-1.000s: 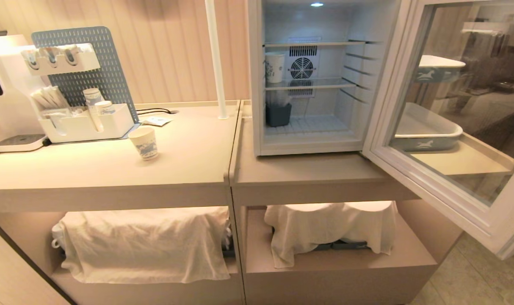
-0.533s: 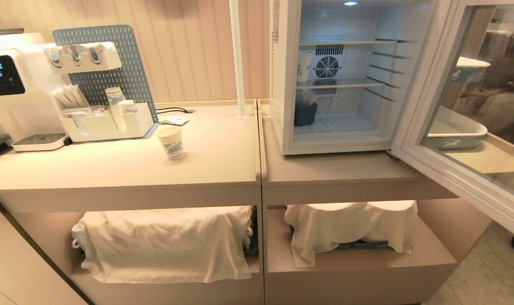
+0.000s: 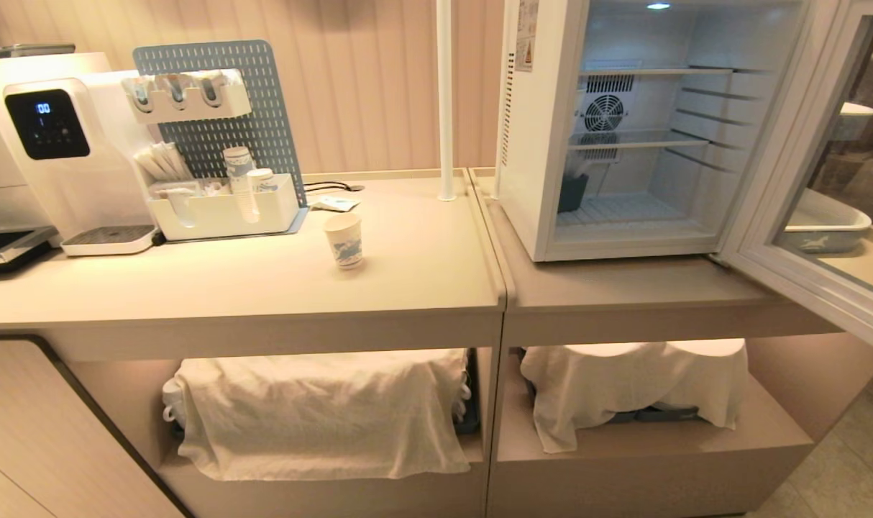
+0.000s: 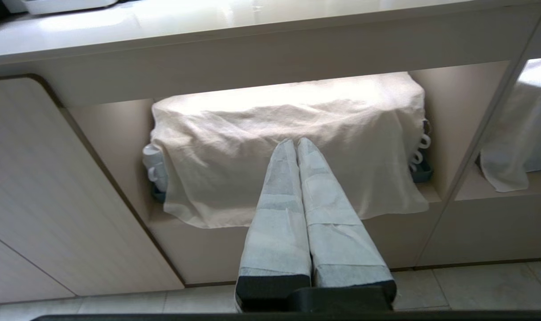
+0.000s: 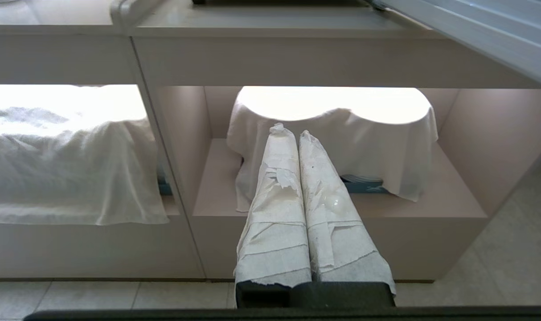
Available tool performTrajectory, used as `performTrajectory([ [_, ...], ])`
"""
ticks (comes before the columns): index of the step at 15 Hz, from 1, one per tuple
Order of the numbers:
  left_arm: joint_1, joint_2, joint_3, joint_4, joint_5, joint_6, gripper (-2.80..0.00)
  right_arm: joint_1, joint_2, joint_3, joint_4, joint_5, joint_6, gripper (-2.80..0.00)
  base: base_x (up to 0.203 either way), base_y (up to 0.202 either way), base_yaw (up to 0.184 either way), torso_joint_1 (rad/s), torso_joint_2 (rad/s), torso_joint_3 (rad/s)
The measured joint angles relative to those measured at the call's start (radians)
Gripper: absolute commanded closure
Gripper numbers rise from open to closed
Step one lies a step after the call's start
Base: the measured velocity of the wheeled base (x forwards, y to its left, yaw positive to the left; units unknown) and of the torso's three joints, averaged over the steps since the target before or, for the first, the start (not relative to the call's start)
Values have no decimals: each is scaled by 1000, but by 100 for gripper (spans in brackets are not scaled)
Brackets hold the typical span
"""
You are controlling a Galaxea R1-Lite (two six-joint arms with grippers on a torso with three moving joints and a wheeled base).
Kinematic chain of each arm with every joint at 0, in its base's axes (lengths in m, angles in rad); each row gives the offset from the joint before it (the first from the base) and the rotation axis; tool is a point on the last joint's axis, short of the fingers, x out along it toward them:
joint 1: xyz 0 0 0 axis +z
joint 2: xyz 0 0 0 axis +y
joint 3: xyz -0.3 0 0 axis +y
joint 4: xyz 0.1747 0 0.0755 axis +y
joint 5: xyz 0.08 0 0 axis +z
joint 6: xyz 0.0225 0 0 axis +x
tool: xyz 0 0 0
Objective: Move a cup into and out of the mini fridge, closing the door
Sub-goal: Put the paper cup in the freezer
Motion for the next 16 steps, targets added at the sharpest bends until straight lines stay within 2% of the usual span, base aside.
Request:
performTrajectory([
  [16,0,0,1,-2,0,0,0,0,0,0,1,0,0,0,0,192,0,2,3,1],
])
